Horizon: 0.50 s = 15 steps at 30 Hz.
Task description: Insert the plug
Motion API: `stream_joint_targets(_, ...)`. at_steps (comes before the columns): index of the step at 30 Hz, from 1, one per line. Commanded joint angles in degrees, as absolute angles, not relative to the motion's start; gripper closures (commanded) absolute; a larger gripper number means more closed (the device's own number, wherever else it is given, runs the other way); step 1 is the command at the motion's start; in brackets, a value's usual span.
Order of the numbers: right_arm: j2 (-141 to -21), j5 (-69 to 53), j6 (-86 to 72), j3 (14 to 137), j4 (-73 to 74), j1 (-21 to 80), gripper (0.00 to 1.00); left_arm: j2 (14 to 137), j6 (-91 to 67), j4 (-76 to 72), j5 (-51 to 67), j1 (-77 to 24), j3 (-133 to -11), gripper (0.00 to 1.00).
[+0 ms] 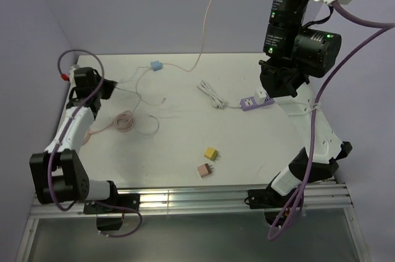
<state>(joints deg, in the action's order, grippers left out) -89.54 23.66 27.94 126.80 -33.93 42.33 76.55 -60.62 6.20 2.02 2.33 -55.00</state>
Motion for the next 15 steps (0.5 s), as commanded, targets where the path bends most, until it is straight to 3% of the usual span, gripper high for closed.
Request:
stream_joint_targets(1,-88.95,24.17,32.35,131.65,-38.15,42.01,1.00,84.71,-56.26,16.68,-4.03,10.18,-61.86,1.00)
stream_joint_targets(7,-86.40,23.91,32.87,130.25,-40.16,41.92,1.00,89.55,-49.75,18.45,-12.48,18.10,-69.78,1.00)
stream_joint_targets(15,-82.98,22.95,34.37,132.01,-40.78,41.75,1.00,103.69,-46.86,18.29,-6.51,27.42,-76.90,1.00)
